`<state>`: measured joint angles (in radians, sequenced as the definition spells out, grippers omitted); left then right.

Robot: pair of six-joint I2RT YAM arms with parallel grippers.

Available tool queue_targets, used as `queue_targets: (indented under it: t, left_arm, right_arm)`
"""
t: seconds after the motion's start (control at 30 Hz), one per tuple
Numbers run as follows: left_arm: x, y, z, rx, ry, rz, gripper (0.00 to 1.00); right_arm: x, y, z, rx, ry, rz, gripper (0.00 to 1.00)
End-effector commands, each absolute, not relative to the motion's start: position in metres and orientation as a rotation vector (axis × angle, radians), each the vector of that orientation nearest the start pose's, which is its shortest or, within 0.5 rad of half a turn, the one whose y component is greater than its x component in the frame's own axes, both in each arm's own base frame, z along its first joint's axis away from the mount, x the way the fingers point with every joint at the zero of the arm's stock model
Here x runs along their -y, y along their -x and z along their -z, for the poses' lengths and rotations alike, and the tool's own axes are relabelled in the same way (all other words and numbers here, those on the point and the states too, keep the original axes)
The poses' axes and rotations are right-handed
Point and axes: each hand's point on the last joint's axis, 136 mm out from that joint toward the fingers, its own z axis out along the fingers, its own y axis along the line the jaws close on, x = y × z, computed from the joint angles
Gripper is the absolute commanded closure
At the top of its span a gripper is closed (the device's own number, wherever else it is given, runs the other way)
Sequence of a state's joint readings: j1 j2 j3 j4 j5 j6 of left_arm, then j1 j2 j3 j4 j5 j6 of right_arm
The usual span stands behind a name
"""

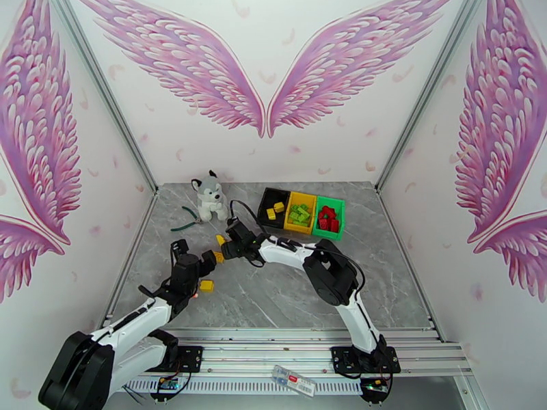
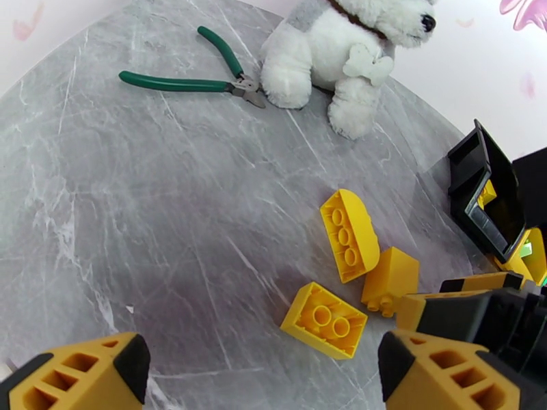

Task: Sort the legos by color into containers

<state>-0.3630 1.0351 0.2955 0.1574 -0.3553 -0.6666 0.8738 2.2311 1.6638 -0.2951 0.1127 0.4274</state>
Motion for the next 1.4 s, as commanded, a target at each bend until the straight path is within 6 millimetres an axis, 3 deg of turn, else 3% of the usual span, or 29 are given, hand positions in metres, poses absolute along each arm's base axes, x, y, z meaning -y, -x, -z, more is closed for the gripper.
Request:
queue_targets:
  t: [0.0,0.3,0.63,1.03,1.37]
  left_arm:
    - [0.048,-0.299,-0.087,-2.065,0.534,0.231,0.06]
    - [0.047,-0.301,-0.088,-2.062,0.529,0.233,0.05]
    - [0.048,-0.306,-0.087,-2.067,0.522,0.237,0.05]
    - [0.056,-0.315,-0.086,-2.077,0.514,0.268,0.05]
    - [0.080,-0.331,-0.091,-2.080,0.430,0.361,0.01]
  right_arm:
    - [-0.446,-0.392,-0.055,-2.421,0.478,-0.447,0.22]
    - [-0.452,-0.402,-0.044,-2.428,0.478,-0.383,0.26]
    - [-0.442,-0.405,-0.031,-2.440,0.478,-0.302,0.36]
    - [-0.423,-0.404,-0.034,-2.431,0.461,-0.284,0.43]
    - [-0.413,-0.414,-0.041,-2.426,0.435,-0.298,0.61]
